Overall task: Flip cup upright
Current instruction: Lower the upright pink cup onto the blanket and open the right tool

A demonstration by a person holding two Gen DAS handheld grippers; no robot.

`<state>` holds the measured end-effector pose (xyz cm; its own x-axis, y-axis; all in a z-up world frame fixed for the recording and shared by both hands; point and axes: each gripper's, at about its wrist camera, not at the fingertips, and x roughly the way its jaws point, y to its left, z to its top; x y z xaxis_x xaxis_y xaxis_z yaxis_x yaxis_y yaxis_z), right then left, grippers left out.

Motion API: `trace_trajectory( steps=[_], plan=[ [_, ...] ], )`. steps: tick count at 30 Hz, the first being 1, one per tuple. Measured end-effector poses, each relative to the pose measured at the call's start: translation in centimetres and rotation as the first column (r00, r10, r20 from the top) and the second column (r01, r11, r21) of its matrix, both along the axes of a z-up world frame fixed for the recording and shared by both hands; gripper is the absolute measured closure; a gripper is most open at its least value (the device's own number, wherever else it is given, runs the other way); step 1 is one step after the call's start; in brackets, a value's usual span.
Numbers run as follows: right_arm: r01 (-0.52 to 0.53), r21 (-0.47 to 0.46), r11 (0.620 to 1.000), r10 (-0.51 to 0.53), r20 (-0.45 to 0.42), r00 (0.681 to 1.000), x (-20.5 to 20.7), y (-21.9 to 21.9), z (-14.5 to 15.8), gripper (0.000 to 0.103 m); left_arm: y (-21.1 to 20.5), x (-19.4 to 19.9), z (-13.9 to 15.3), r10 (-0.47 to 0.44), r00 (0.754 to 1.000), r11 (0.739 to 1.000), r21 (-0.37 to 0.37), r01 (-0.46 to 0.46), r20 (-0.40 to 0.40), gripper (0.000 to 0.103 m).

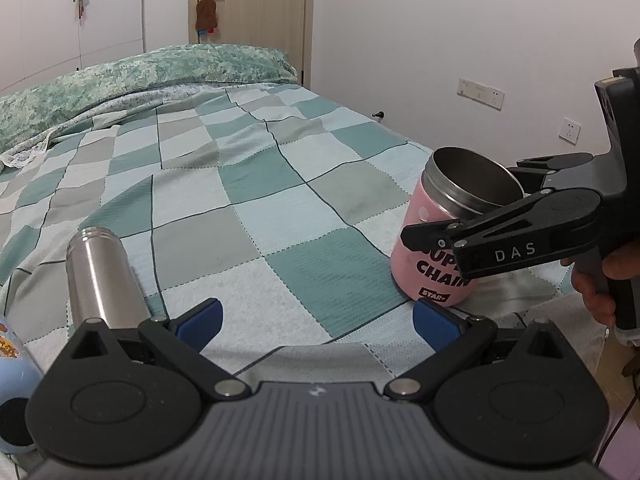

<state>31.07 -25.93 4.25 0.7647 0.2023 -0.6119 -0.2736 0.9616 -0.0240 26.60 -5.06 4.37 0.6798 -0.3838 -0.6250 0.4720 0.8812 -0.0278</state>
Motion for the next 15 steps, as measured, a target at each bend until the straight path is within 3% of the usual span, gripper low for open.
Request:
trace_trajectory(
  steps=[4,7,15],
  plan=[
    [0.015,0.019,1.000,-0.015,-0.003,1.000,-0.3,-0.4,0.2,0.018,0.1,-0.5,0.3,-0.001,1.000,1.000,0.001,0.001,0.008,0.000],
    [0.026,0.082,0.996,-0.029,0.041,0.999,-1.9,-1.2,1.2,0.000,0.1,-1.2,0.8,0.003,1.000,1.000,0.006,-0.003,0.019,0.000],
    [-0.016,0.127,0.992,-0.015,0.242,0.970,-10.1,-1.1,4.6,0.000,0.3,-7.5,3.7,0.050,0.994,0.999,-0.008,-0.049,0.102,0.000]
  ],
)
